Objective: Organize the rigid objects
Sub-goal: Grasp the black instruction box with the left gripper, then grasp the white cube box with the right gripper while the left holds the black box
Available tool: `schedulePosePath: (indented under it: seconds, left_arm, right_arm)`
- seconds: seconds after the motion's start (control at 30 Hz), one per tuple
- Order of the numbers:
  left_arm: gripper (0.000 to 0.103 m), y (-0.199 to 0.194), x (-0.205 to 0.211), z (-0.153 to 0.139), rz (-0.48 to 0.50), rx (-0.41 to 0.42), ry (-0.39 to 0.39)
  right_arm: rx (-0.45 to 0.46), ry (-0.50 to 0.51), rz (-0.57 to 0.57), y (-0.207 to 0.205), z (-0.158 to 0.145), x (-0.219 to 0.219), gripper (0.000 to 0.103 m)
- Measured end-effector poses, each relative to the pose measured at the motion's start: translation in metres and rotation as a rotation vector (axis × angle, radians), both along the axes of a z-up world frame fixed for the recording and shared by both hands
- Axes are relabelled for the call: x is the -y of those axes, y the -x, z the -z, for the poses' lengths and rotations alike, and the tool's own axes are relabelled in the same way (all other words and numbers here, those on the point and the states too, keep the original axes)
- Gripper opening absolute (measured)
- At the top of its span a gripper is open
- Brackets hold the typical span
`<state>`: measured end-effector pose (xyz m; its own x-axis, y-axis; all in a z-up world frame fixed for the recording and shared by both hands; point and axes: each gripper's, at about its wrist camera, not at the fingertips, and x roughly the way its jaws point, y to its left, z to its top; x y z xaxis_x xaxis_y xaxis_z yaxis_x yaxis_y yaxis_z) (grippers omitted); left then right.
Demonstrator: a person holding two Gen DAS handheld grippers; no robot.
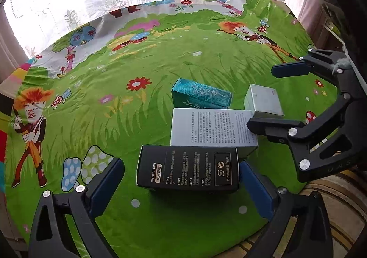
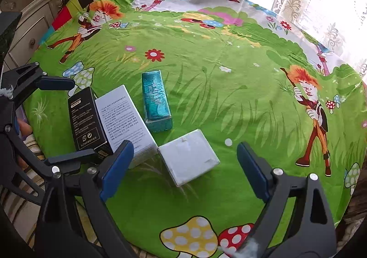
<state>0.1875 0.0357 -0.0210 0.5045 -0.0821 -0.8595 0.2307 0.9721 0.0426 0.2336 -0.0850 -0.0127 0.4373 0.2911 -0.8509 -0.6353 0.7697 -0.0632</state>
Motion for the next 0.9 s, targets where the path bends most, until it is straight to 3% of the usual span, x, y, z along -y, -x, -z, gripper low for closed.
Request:
schedulePosePath:
  seconds: [0.17,0.27,0.3,0.33,0.37,0.5,0.63,0.9]
  left_arm:
    - [0.101,-0.006,-0.003,0.005,-0.007,-0.010,0.024]
    - [0.101,-0.010,-0.011,0.004,-0.016,-0.006,0.077]
    - [0.099,-0.011,-0.013,0.004,-0.014,-0.007,0.095]
    - [0.088,-0.011,-0.014,0.005,-0.006,-0.010,0.110]
    - [0.086,-0.011,-0.015,0.005,-0.003,-0.011,0.116]
    - [0.086,-0.007,-0.017,0.004,-0.009,0.002,0.134]
    - [0.086,0.002,-0.027,-0.004,-0.079,0.022,0.133]
    - [0.086,0.044,-0.044,-0.028,-0.189,0.088,0.217]
  right_arm:
    - [-0.006,0.014,-0.029,-0.004,-0.004,0.001,0.093]
    - [-0.040,0.001,-0.062,-0.004,-0.003,0.002,0.093]
    - [-0.036,0.015,-0.069,-0.003,-0.003,0.001,0.093]
    - [-0.031,0.028,-0.072,-0.002,-0.002,0.001,0.093]
    - [-0.035,0.031,-0.075,-0.002,-0.002,0.001,0.093]
    - [-0.063,0.046,-0.103,-0.001,0.002,0.000,0.093]
    - [-0.077,0.057,-0.120,-0.002,0.004,-0.002,0.093]
    - [-0.115,0.077,-0.168,-0.007,0.003,-0.008,0.093]
